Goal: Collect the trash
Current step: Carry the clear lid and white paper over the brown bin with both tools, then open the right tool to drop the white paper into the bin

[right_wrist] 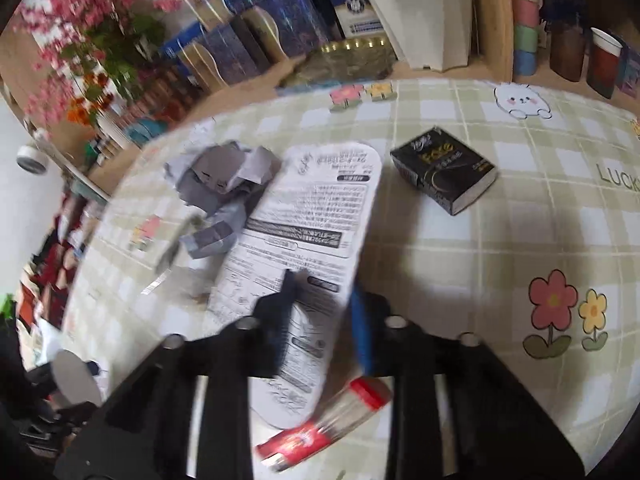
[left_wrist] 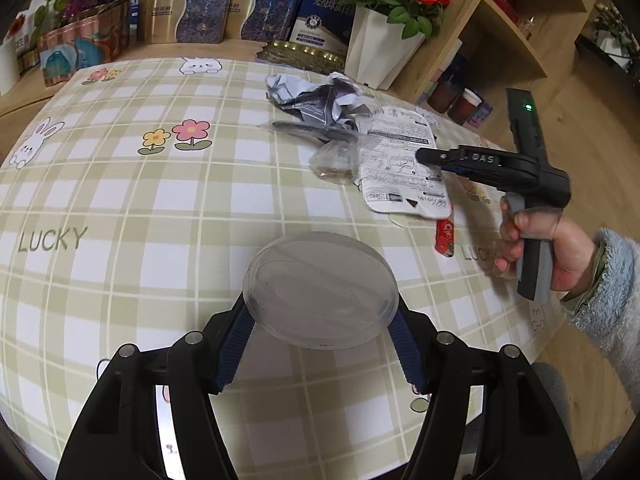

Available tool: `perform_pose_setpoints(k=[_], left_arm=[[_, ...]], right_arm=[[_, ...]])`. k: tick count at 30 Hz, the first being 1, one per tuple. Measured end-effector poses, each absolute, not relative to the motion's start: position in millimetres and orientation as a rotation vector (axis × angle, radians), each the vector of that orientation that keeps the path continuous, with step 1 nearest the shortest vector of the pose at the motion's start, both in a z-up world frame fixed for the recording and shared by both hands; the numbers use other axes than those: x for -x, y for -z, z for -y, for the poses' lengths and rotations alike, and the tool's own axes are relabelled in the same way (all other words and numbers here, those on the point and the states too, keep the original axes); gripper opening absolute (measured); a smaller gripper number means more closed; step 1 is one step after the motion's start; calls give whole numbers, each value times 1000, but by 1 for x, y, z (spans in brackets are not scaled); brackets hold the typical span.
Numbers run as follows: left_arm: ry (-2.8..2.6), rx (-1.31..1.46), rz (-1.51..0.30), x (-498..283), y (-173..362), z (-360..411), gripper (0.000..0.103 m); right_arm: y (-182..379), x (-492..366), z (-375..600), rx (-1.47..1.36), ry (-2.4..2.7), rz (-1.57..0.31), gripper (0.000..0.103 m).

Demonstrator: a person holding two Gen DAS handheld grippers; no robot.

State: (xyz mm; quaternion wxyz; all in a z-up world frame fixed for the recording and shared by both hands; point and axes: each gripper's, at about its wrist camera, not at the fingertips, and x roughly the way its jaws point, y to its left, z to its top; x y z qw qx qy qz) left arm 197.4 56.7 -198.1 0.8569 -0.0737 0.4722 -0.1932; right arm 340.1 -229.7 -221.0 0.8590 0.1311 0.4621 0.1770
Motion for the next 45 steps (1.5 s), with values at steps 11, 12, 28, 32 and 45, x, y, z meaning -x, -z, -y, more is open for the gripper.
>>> perform_pose_setpoints(k=[11,12,28,32,45], left_arm=[[426,202,-936,-171,175,-49,63],[431,202,-930,-168,172,-47,63],[458,235,-879,-92,135,-38,63],[455,236,-870,-68,130,-41,63],[459,250,-861,-6,134,-51,63]], right_arm=[[150,-271,243,-308,-473,-811,9],[145,-261,246,-304,-475,-798,9],[122,-133,278,-323,-461,-756,9],[123,-101,274,-322,-486,-767,9],[156,-10,228,-179,-628,-898,9]])
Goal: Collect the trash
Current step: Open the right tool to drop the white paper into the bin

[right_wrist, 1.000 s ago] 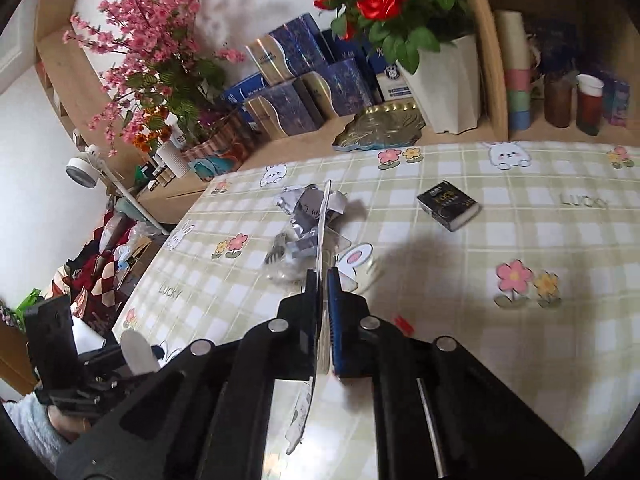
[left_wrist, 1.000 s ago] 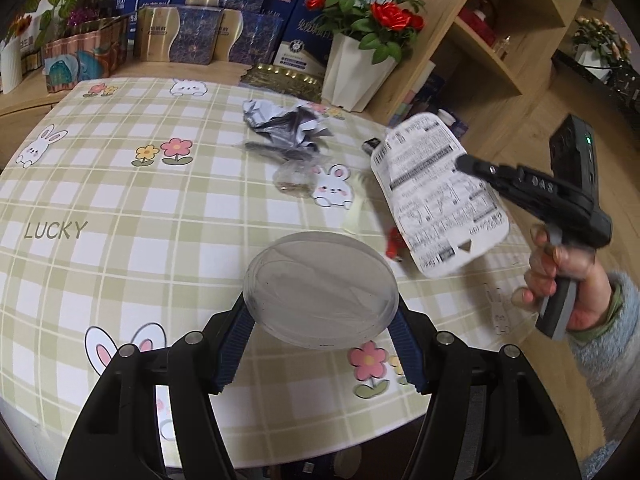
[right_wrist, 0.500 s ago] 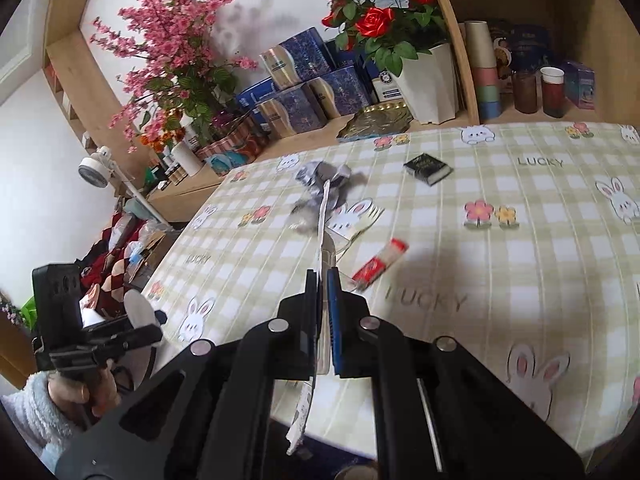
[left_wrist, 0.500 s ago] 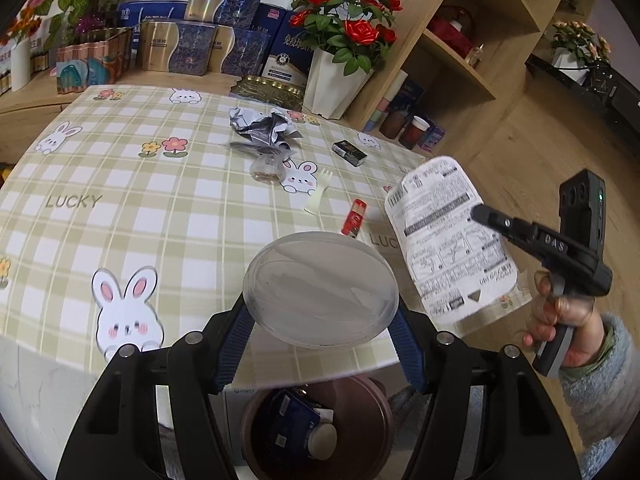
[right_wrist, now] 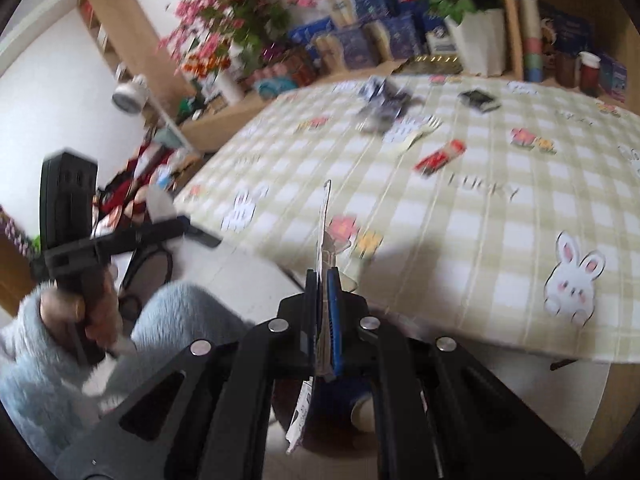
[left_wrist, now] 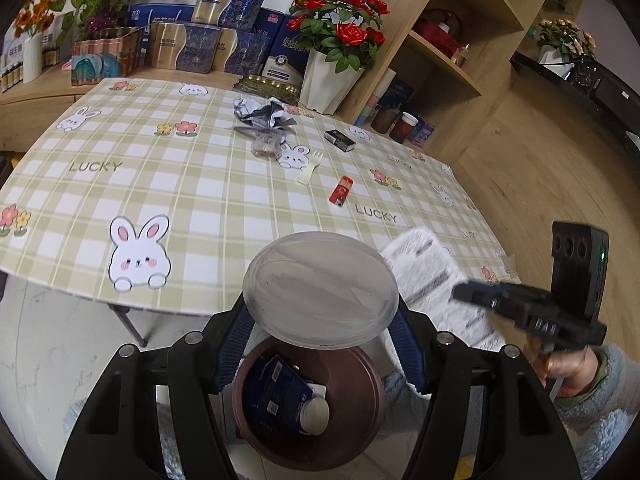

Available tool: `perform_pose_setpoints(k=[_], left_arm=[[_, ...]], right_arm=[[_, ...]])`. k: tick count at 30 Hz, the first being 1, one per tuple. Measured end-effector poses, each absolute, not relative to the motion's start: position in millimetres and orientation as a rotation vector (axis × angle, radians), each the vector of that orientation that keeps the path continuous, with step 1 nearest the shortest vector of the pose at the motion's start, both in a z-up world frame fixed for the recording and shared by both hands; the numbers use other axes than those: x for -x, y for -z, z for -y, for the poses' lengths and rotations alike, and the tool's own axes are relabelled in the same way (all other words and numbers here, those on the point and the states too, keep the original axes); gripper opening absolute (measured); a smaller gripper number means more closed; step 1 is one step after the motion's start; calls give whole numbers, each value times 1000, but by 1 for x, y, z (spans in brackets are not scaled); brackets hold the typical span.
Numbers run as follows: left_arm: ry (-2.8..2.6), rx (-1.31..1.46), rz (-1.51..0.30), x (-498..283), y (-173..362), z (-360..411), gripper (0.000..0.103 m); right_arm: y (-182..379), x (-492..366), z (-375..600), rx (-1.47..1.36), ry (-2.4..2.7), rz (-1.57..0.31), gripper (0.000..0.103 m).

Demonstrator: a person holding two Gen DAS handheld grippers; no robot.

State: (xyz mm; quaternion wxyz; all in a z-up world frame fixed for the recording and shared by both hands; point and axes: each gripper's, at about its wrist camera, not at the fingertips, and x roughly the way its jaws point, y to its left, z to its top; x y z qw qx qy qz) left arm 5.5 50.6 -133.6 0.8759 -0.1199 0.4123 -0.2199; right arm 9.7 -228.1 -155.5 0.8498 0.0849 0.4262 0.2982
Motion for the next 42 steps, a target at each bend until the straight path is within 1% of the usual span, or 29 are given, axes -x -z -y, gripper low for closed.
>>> perform_pose_setpoints(k=[8,20,30,32,36,37,39,41,42], left_arm=[[451,265,-868,6,139,-53,63],[463,259,-890,8,146,-46,63],[456,261,-906,7,151,-47,63],[457,258,-907,7,151,-47,63],[458,260,-910,7,152,-46,63],[457,260,-910,7,152,-46,63],[457,260,-914,6,153,-45,63],[457,259,-917,6,154,-44,63],[457,259,-919,6,155,-44,63]], right_arm=[[193,13,217,-153,-647,-1001,9],[259,-4,210,-107,-484,-1229,10],[286,-18,211,-177,-402,-1280,11],[289,-19,211,-197,-401,-1281,26],[283,-16,203,-156,-403,-1240,27],[279,-15,203,-151,-401,-1226,29],[268,-12,204,-164,-401,-1181,38],[256,-9,208,-181,-391,-1128,66],[248,-7,210,-186,-381,-1088,70]])
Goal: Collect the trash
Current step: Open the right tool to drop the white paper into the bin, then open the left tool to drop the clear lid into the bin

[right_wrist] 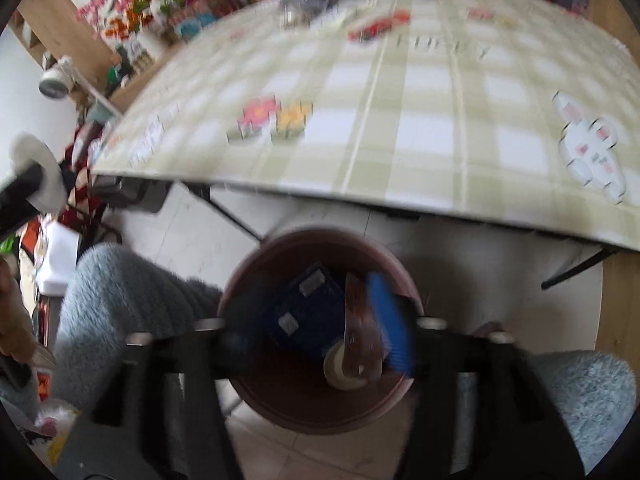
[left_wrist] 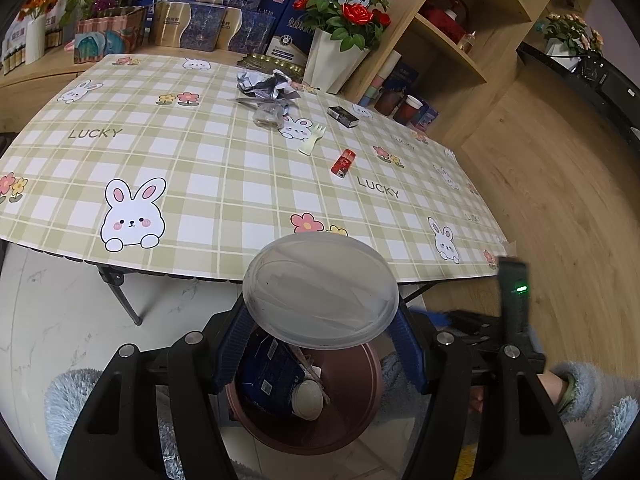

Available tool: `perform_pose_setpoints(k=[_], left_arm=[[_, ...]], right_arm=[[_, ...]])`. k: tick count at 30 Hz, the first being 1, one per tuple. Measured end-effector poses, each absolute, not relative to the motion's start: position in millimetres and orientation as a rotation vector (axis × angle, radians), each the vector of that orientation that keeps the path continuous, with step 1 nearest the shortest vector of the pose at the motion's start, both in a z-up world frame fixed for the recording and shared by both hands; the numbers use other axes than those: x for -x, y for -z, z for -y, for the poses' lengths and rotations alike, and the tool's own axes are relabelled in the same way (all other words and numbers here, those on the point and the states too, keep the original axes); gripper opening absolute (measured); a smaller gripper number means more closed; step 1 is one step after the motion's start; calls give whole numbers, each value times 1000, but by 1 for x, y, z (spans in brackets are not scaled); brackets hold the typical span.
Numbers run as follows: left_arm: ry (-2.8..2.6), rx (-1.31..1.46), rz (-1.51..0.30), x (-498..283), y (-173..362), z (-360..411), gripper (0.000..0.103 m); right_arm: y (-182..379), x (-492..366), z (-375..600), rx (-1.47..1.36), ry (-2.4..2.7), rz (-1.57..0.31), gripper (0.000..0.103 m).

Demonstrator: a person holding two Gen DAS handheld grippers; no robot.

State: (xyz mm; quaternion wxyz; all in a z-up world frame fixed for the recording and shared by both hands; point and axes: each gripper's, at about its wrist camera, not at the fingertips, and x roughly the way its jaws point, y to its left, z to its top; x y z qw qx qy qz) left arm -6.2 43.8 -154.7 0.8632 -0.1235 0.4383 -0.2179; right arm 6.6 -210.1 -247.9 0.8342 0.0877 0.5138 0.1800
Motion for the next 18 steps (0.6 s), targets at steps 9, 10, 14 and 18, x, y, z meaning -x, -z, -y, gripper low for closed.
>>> perform_pose_setpoints(k=[9,10,14,18], left_arm=[[467,245,-942,4,161,-34,63],[470,243,-946,3,162,-33,63],[473,227,-964,3,166,-26,63],[482,223,-1000,2,176,-16,63]], right_arm=[[195,16,229,-200,-334,-825,97],[191,17,230,-203,-329,-808,97],[179,18,241,-205,-304,-774,97],[173,19,249,-215,-277,-754,97]])
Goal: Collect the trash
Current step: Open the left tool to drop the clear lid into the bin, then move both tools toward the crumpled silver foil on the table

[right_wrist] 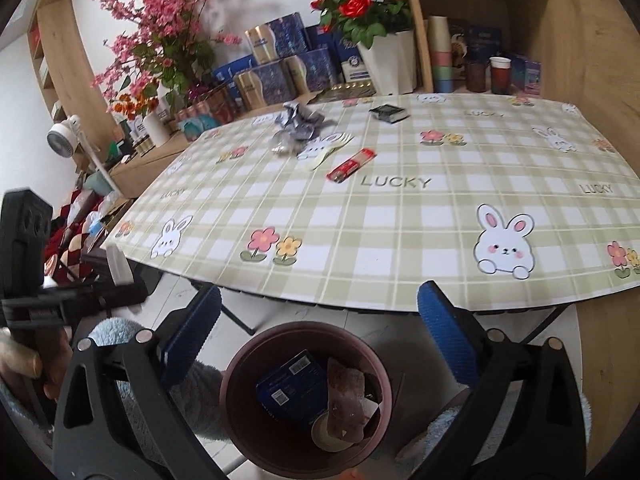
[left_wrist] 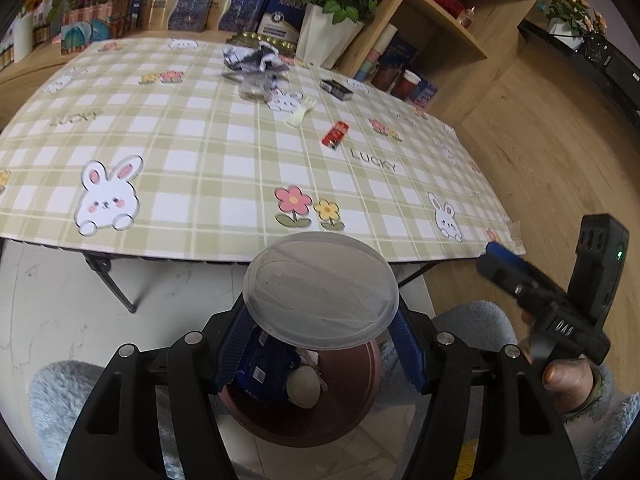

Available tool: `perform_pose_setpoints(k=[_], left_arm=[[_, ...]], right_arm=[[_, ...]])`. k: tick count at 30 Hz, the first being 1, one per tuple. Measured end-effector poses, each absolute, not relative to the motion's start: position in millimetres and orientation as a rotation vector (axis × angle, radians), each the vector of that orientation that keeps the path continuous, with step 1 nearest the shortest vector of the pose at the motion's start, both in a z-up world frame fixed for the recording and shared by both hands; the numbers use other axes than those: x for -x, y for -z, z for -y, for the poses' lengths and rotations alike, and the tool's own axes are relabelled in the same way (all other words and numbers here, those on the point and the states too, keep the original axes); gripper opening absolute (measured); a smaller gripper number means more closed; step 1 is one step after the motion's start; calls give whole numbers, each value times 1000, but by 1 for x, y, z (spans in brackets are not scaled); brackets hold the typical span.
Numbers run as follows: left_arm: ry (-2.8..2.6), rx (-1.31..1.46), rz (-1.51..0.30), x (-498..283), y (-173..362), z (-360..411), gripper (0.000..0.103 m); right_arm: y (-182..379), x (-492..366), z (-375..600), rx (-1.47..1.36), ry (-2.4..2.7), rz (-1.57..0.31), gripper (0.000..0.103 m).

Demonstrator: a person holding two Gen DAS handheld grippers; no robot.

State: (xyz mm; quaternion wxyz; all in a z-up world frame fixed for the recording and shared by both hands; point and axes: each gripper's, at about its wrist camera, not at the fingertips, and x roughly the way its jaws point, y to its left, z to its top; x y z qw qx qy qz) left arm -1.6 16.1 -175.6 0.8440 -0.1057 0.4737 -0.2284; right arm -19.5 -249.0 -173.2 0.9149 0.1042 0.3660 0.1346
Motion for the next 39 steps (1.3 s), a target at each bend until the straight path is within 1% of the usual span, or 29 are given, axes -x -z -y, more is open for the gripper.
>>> perform_pose_setpoints(k=[8,14,15,16,17,21,23,28,32,39], left_arm=[[534,160,-1071,0,194,16,63],[575,122,-1080,-7,194,41,65],[590,126,-1076,-7,192,44,67],[605,136,-1067,-7,189,47,76],[611,147,-1051,-7,186,47,84],[570,169,-960,-5,170,40,88],[515,168,-902,-3,161,32,95],[385,167,-795,-3,147,8,97],[336,179,-780,-10,145,-7,97],[279,201,-776,-16,150,-28,97]], right_arm=[[170,22,263,-249,-242,-732,97],[170,27,272,-268,-217,-726,97],[170,27,273,-269,-213,-726,97],[170,28,275,-272,-208,-725,97],[170,28,276,-275,-204,-725,97],[172,29,282,-286,-186,-726,97],[174,29,283,-281,-178,-727,97],[177,26,281,-269,-178,-733,97],[181,23,281,-310,-217,-739,97],[186,18,275,-262,-204,-753,97]])
